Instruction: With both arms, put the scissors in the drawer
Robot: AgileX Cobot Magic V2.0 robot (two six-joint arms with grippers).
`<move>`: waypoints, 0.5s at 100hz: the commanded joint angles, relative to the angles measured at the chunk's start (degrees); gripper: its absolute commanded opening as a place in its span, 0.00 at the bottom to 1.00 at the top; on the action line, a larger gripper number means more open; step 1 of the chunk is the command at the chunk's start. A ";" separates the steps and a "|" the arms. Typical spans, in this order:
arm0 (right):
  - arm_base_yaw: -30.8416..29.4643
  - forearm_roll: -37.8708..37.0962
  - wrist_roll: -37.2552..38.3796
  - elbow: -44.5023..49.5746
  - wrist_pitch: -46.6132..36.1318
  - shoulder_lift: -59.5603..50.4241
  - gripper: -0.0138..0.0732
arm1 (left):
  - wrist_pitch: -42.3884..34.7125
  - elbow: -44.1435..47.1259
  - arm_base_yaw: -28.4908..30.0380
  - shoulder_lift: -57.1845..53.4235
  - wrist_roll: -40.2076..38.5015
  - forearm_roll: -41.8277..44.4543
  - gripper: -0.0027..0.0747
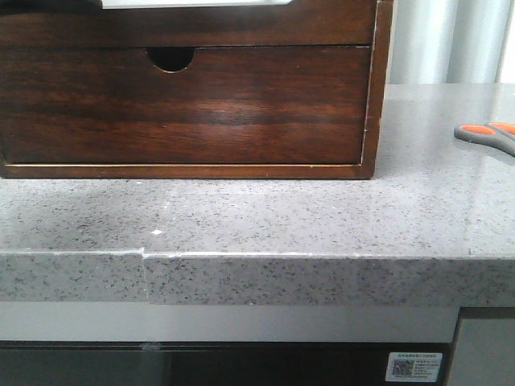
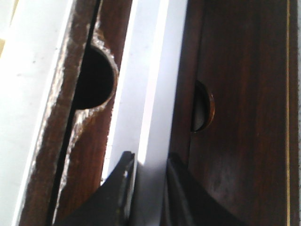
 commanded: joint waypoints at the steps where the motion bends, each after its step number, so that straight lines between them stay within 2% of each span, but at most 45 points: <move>1: 0.09 0.24 -0.45 -1.58 -4.57 0.92 0.09 | -0.60 -0.93 -1.21 -1.32 -3.07 -2.20 0.01; 50: 0.09 0.24 -0.45 -1.58 -4.46 0.92 0.09 | -1.66 5.67 -4.95 -11.01 -3.50 -2.20 0.01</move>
